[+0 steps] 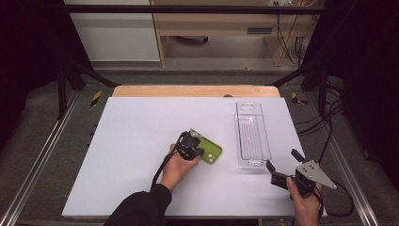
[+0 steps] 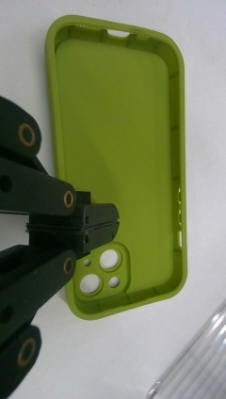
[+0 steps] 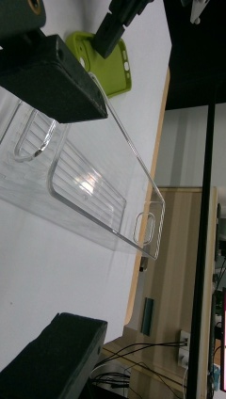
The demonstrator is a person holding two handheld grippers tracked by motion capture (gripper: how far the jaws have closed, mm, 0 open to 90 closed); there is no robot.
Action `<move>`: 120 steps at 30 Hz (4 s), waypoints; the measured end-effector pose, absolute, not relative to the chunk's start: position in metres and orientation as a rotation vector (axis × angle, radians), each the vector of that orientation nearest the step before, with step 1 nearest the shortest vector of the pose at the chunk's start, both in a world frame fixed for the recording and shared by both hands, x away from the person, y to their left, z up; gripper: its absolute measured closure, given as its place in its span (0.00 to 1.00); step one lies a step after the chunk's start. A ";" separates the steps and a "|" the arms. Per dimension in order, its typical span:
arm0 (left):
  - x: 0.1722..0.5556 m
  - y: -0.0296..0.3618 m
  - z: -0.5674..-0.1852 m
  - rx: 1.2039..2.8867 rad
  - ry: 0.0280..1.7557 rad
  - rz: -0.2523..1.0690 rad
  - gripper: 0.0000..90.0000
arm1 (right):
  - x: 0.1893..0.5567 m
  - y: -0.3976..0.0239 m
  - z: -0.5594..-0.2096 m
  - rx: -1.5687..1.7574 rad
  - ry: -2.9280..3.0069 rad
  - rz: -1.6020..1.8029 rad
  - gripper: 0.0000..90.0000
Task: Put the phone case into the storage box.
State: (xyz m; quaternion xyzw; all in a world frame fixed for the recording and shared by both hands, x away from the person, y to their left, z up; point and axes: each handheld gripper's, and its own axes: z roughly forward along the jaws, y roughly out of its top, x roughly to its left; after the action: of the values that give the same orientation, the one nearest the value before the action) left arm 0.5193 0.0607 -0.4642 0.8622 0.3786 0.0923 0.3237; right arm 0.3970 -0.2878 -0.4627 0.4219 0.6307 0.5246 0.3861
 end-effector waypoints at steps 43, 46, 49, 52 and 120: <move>0.412 0.168 -0.433 1.927 0.875 0.529 1.00 | 0.392 -0.278 -0.453 1.185 1.576 1.273 0.05; 0.406 0.190 -0.438 1.884 0.915 0.527 1.00 | 0.391 -0.271 -0.443 1.148 1.595 1.256 0.06; 0.404 0.209 -0.447 1.852 0.961 0.521 1.00 | 0.389 -0.257 -0.431 1.129 1.638 1.253 0.07; 0.405 0.221 -0.450 1.825 0.983 0.519 1.00 | 0.387 -0.236 -0.419 1.071 1.721 1.251 0.06; 0.407 0.220 -0.461 1.714 0.927 0.623 0.10 | 0.437 -0.081 -0.485 0.999 2.505 0.975 0.16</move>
State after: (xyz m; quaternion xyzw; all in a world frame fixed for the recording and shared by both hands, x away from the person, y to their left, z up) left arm 0.4065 0.2201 -0.4612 0.7151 0.3867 0.2599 0.5211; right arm 0.4374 -0.0807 -0.4850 0.3451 0.8654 0.3368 0.1363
